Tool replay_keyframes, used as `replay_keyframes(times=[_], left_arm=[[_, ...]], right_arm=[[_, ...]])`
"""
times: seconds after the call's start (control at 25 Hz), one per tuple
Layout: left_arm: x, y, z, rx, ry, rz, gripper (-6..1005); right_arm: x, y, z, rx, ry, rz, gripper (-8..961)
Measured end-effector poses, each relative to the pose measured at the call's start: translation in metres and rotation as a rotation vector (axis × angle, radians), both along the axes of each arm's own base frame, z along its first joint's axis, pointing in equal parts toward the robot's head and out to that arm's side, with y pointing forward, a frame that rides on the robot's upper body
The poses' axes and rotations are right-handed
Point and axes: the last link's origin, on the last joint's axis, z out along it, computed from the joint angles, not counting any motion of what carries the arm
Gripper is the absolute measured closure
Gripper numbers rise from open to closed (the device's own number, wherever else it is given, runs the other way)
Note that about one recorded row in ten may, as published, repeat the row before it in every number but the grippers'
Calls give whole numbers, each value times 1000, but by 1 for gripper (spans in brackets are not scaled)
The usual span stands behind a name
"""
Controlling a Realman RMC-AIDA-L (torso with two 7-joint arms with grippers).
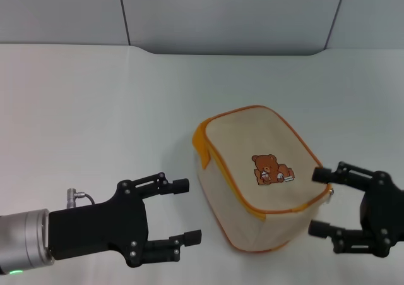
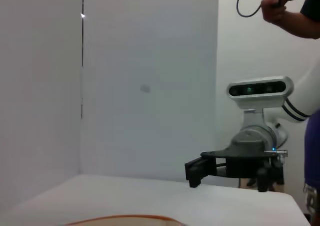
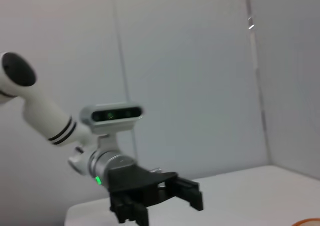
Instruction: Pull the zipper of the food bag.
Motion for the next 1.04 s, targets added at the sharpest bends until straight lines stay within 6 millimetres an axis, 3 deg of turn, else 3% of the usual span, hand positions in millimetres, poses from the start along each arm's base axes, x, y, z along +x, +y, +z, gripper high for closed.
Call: replay_keyframes(times=[0.24,1.04], left_arm=[[-1,0,0,9,1,0,215],[-2,1,-1,66,-4,2,215]], right_arm=[[-8,3,-6,-41,-11,34,104],[-7,2,-11,8,7,18,104]])
